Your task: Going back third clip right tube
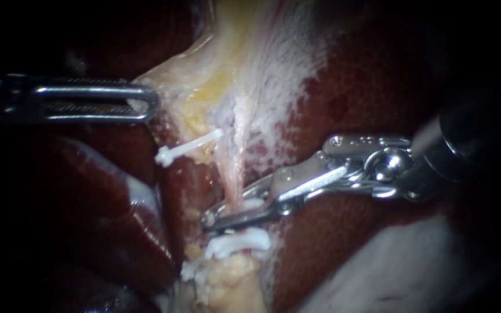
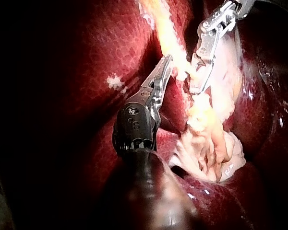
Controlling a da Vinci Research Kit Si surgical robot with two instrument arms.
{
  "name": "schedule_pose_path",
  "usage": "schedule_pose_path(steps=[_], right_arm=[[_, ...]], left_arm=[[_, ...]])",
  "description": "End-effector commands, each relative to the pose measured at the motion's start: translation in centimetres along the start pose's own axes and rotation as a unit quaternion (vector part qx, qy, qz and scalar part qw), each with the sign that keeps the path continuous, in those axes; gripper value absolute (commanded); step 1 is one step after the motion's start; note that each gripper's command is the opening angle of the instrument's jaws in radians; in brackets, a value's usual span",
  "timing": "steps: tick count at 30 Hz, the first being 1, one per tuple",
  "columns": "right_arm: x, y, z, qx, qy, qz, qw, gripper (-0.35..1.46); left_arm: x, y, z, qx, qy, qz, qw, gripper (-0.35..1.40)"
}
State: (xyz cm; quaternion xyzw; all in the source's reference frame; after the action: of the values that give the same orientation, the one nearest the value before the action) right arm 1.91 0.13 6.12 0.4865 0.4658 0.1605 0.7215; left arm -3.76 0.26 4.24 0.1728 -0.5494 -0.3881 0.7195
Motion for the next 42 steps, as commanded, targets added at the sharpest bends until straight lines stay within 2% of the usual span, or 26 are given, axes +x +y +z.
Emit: schedule_pose_path(steps=[1,10,13,17,23,33,38,42], right_arm=[[0.0,0.0,0.0,0.0,0.0,0.0,1.0,-0.35],[0.0,0.01,0.01,-0.006,0.003,0.0,1.0,-0.34],[0.02,0.01,0.01,-0.023,0.013,0.0,0.9997,-0.04],[0.05,0.04,-0.01,-0.036,0.015,-0.052,0.9979,0.28],[0.07,0.12,-0.04,-0.053,0.017,-0.103,0.9931,0.49],[0.06,0.15,-0.08,-0.073,0.019,-0.142,0.987,0.57],[0.04,0.08,-0.22,-0.08,0.021,-0.15,0.9852,0.58],[0.02,-0.01,-0.44,-0.097,0.026,-0.163,0.9815,0.59]], left_arm=[[0.0,0.0,0.0,0.0,0.0,0.0,1.0,-0.35],[0.0,0.0,0.0,0.0,0.0,0.0,1.0,-0.35],[0.0,0.0,0.0,0.0,0.0,0.0,1.0,-0.35],[0.0,0.0,0.0,0.0,0.0,0.0,1.0,-0.35],[0.0,0.0,0.0,0.0,0.0,0.0,1.0,-0.35],[0.0,0.0,0.0,0.0,0.0,0.0,1.0,-0.35],[0.01,0.0,0.0,0.0,0.0,0.0,1.0,-0.35],[0.01,0.0,0.0,0.0,0.0,0.0,1.0,-0.35]])
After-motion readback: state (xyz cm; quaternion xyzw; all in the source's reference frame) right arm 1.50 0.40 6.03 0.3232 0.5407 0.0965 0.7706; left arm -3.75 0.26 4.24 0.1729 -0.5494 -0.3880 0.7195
